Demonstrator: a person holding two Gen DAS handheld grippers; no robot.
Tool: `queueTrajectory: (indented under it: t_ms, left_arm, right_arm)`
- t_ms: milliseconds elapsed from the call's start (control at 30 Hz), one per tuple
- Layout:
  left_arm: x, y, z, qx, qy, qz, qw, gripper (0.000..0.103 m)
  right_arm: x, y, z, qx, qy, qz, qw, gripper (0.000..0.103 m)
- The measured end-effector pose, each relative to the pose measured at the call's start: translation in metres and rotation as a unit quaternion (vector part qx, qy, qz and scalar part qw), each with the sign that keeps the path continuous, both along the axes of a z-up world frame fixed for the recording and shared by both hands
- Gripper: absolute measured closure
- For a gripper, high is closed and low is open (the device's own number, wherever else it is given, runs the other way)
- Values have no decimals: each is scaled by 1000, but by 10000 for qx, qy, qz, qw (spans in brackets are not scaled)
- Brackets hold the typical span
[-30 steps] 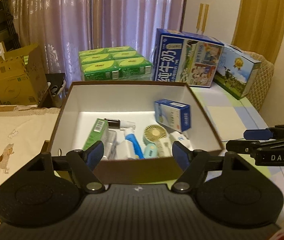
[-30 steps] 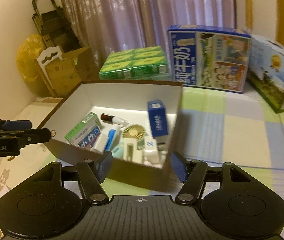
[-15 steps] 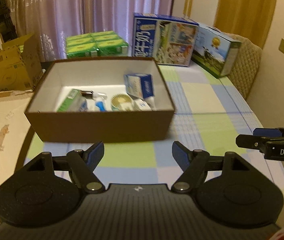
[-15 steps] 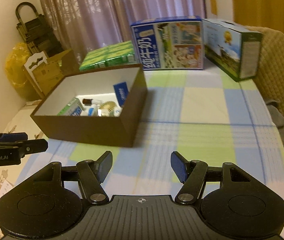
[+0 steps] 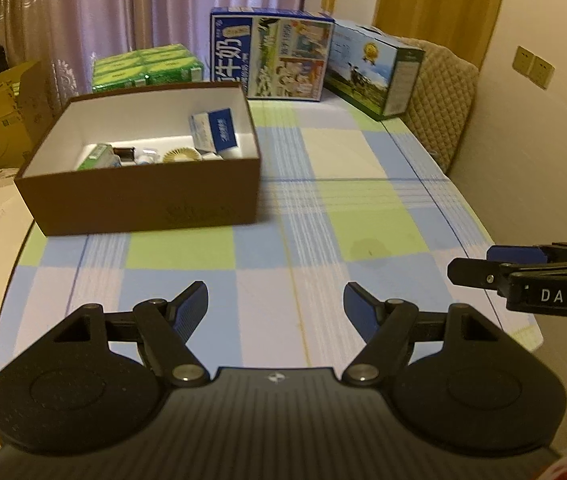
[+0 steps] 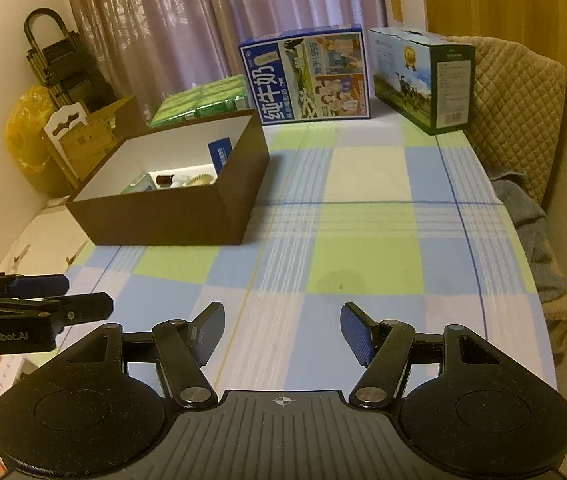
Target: Organize rigid objects
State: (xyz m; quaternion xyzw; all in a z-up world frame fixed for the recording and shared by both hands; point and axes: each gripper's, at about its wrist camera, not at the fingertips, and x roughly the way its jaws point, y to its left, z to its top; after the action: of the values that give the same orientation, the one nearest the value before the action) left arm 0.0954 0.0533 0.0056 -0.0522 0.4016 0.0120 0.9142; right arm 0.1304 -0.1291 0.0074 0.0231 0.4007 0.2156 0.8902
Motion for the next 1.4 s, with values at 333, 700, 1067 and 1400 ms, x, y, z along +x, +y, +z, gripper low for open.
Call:
queueTrajectory:
  t_ms: [333,700,1067,1400]
  left_arm:
    - [-23,-29,-5,-46,67,-196,9998,31]
    - [-40,-43,-4,-39,14,-277,9996,31]
    - [-45,-46,-2,-39,-34,-308,9995,31]
    - [-44,-46,-2,-40,-28,-316,9995,31]
  right_arm:
    - [-34,-17,0,-95,64,-98,9999,41]
    - [-56,-24,-2,-94,93,-167,9998,41]
    - [-60,-24,0,-89,71,-190,9998,41]
    - [-61,-26,-1,-77,70,-227,9997,42]
